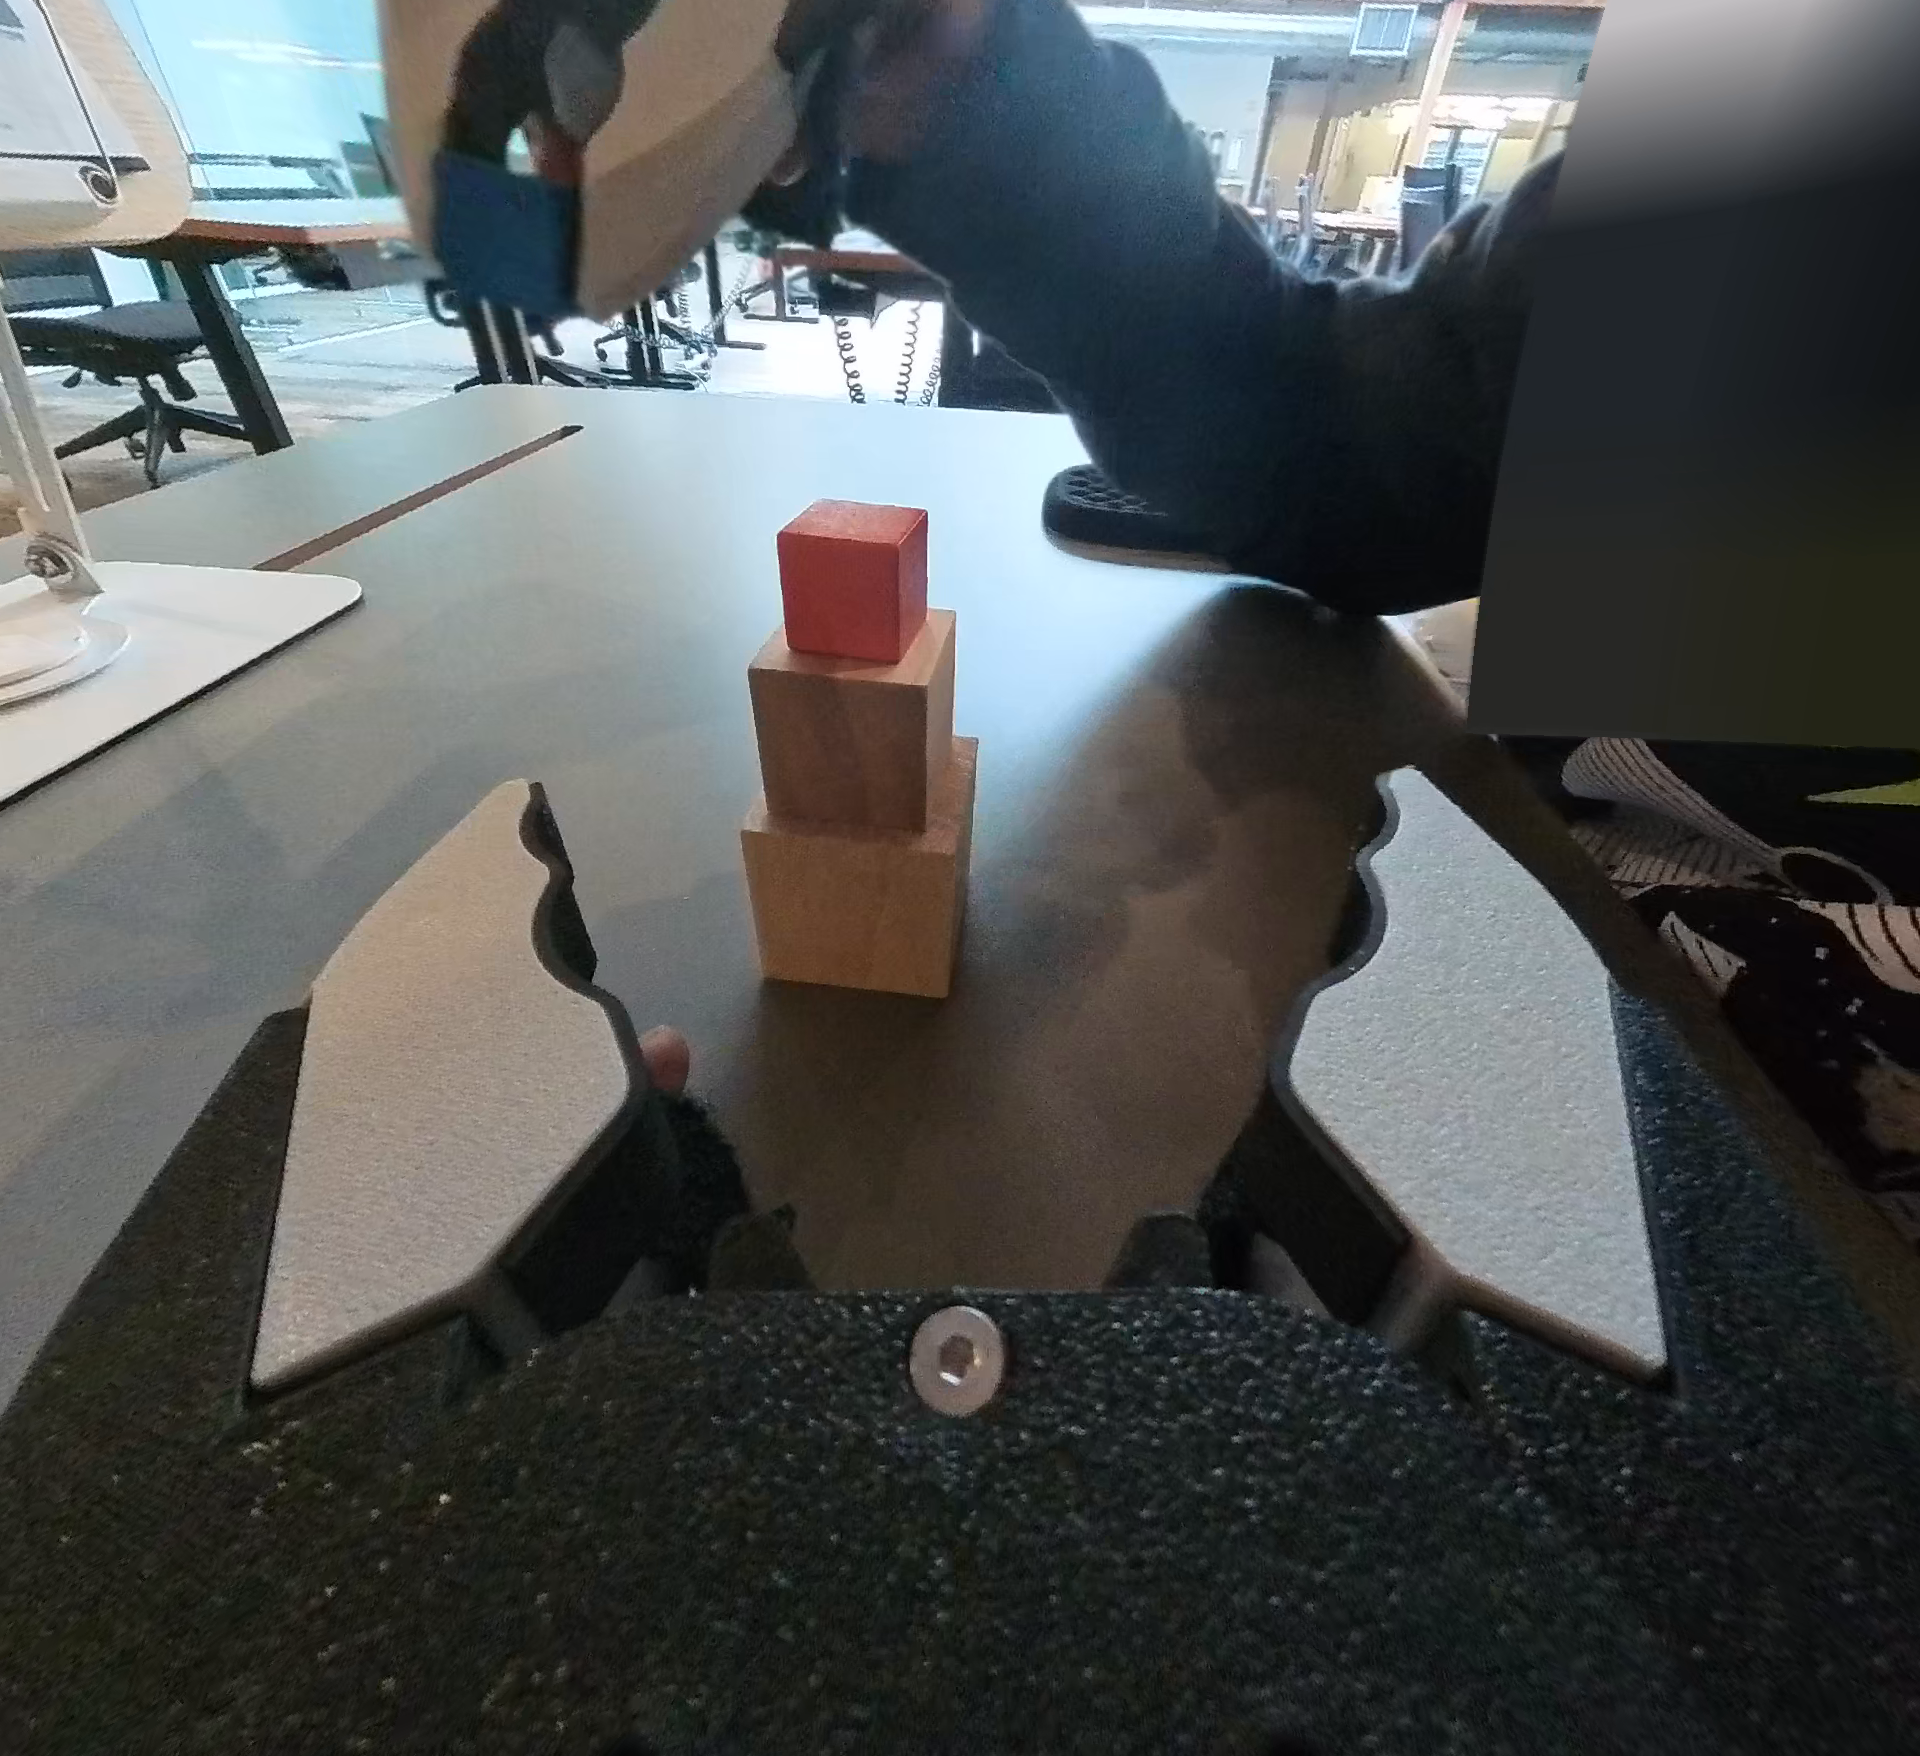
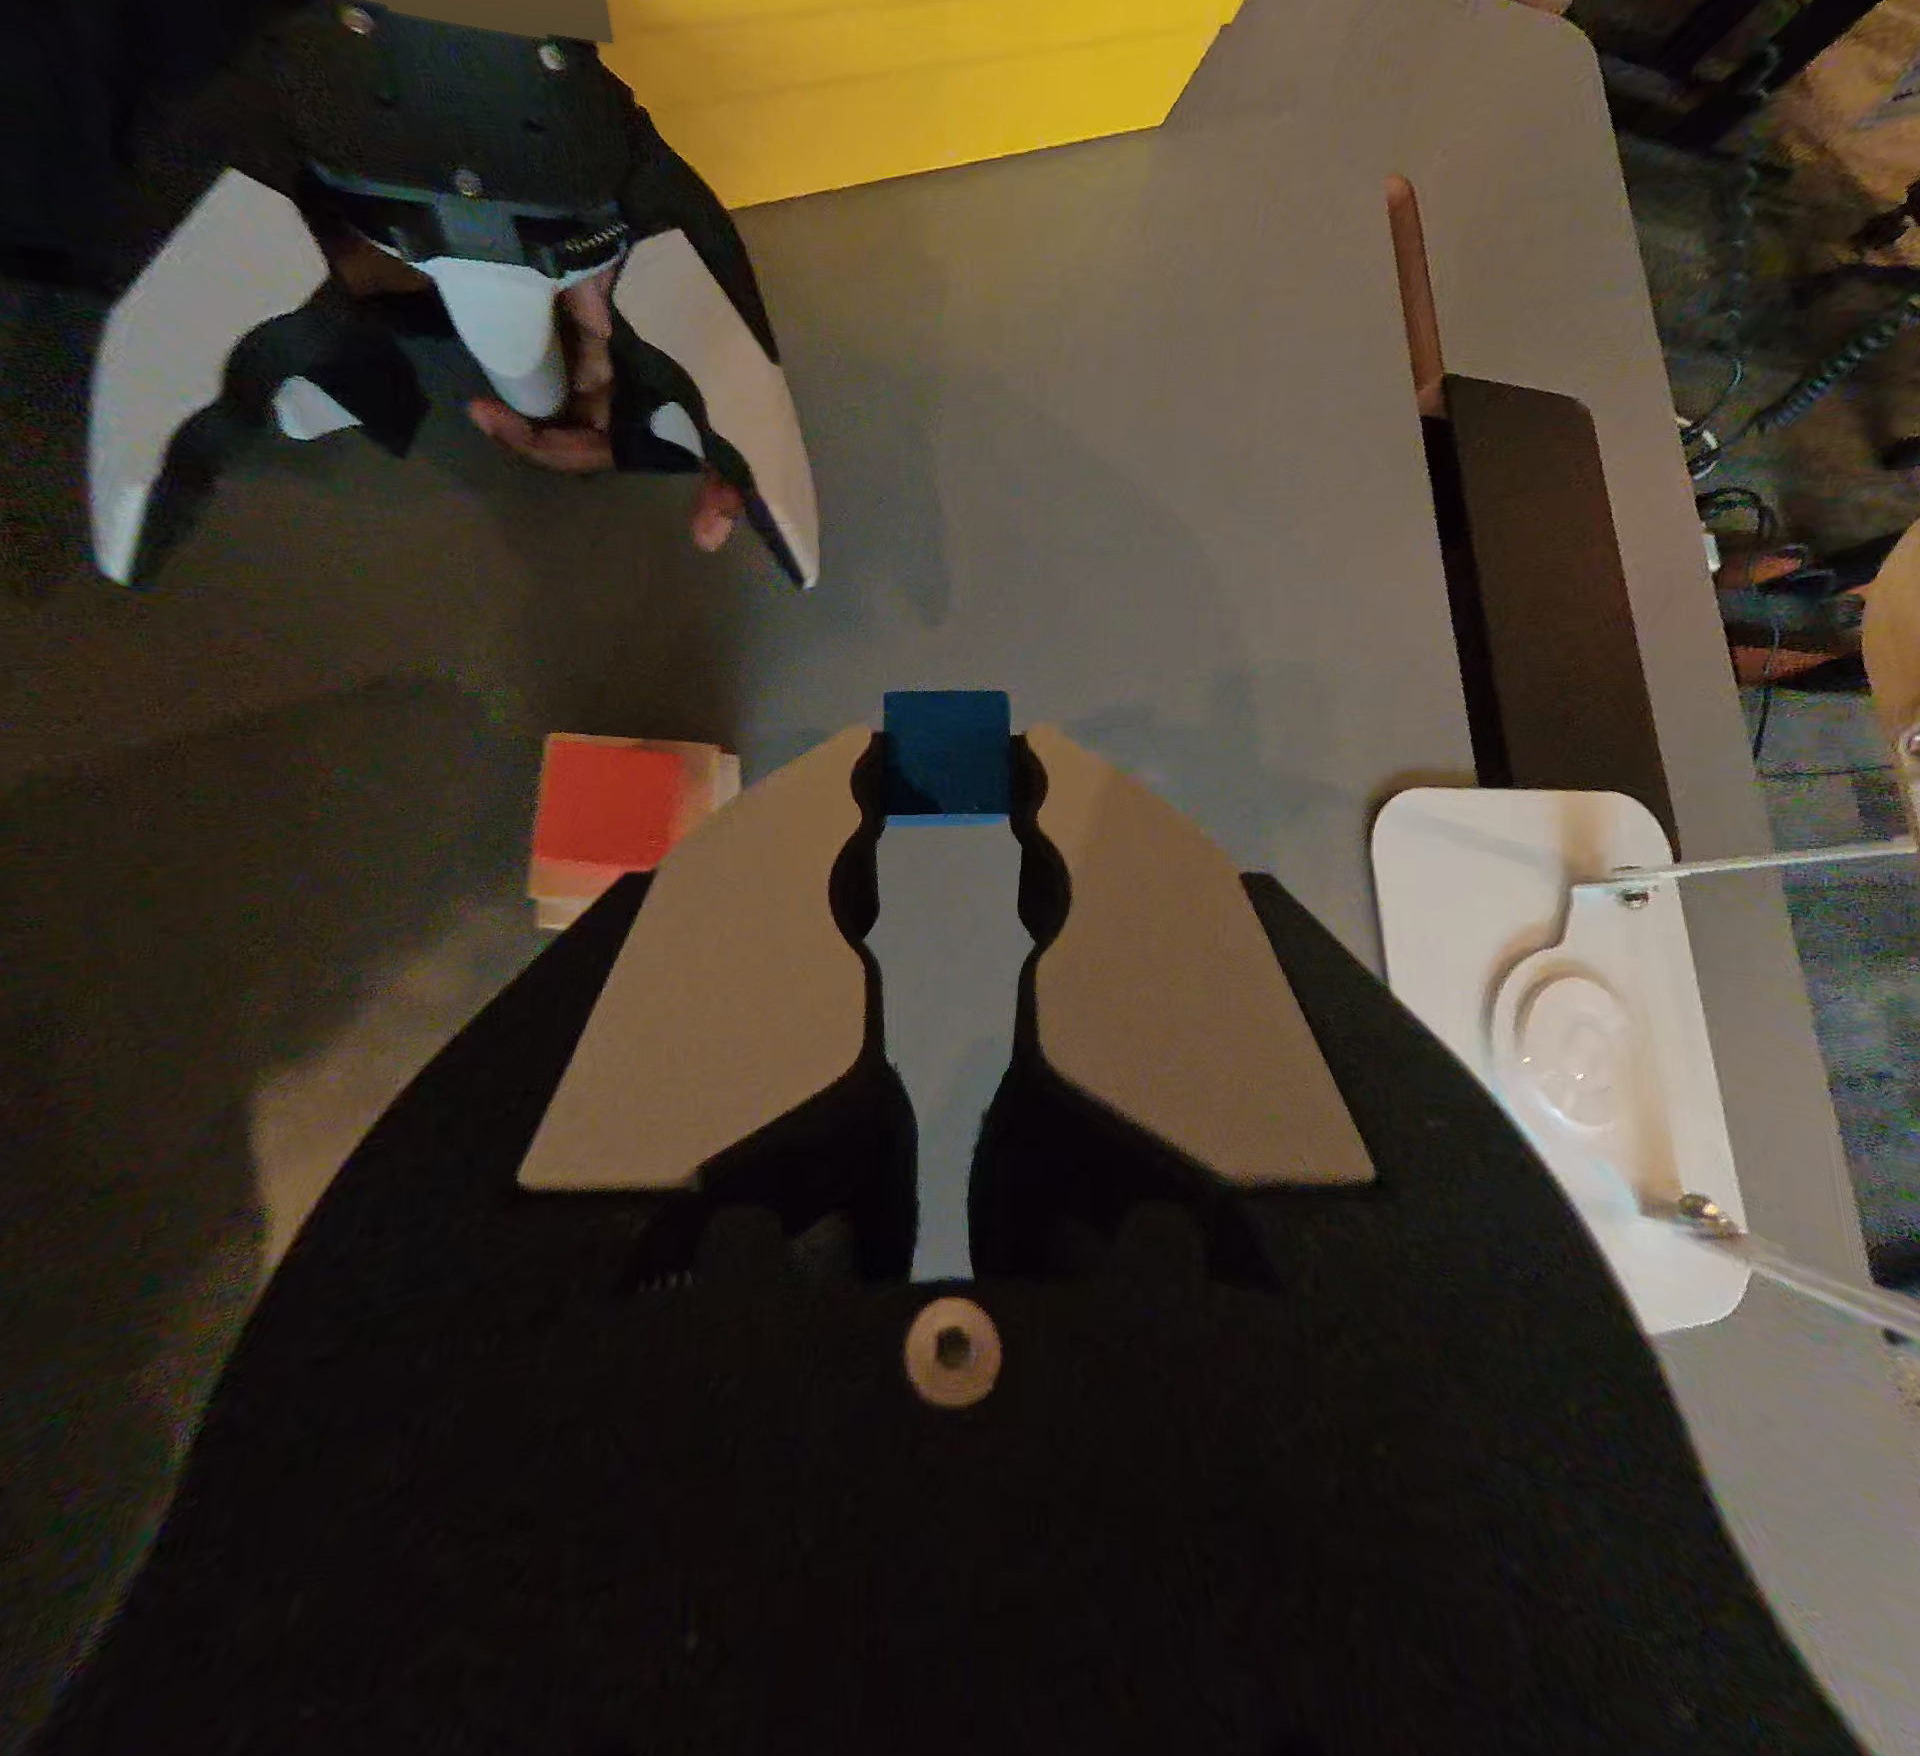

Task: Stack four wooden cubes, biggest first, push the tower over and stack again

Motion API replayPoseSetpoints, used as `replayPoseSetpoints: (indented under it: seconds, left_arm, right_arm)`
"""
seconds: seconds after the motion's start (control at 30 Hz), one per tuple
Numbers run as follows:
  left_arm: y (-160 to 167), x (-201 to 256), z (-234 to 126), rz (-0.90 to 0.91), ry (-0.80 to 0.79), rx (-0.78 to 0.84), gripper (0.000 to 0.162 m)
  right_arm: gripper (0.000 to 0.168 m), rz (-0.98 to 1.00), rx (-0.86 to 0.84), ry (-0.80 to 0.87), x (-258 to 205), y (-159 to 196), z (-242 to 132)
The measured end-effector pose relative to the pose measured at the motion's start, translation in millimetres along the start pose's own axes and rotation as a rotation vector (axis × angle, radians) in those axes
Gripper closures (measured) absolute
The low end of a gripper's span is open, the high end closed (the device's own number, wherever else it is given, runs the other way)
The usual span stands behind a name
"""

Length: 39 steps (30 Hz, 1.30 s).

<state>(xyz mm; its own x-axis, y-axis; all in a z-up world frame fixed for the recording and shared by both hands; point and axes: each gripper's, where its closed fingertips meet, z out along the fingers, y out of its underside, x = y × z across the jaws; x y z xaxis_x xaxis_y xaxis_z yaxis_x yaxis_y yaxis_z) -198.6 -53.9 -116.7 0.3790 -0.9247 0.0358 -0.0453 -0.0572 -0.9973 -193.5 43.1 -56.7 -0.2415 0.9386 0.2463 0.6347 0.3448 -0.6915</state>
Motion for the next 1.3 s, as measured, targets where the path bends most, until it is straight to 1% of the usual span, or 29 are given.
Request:
replayPoseSetpoints:
  seconds: [0.37, 0.53, 0.7, 0.8, 1.03, 1.13, 1.3]
  left_arm:
    - [0, 0, 0, 0.005, -0.002, -0.002, 0.024]
    - [0, 1, 0, 0.008, -0.003, -0.004, 0.024]
    - [3, 3, 2, 0.026, 0.002, -0.021, 0.025]
    - [0, 1, 0, 0.017, -0.012, 0.002, 0.025]
    - [0, 0, 0, 0.012, -0.016, 0.004, 0.025]
    - [-1, -1, -1, 0.008, -0.02, 0.012, 0.025]
    - [-1, -1, -1, 0.01, -0.018, 0.007, 0.025]
  right_arm:
    - [0.146, 0.034, -0.023, 0.034, -33, 4, -23]
    - [0.147, 0.047, -0.018, 0.037, -46, 3, -27]
    - [0.146, 0.062, -0.027, 0.006, -61, 3, -22]
    - [0.146, 0.062, -0.011, -0.009, -68, -4, -20]
    - [0.146, 0.057, -0.056, -0.013, -78, -5, -13]
    - [0.146, 0.041, -0.102, 0.014, -74, 1, -8]
    - [0.146, 0.077, -0.128, -0.032, -69, 11, 2]
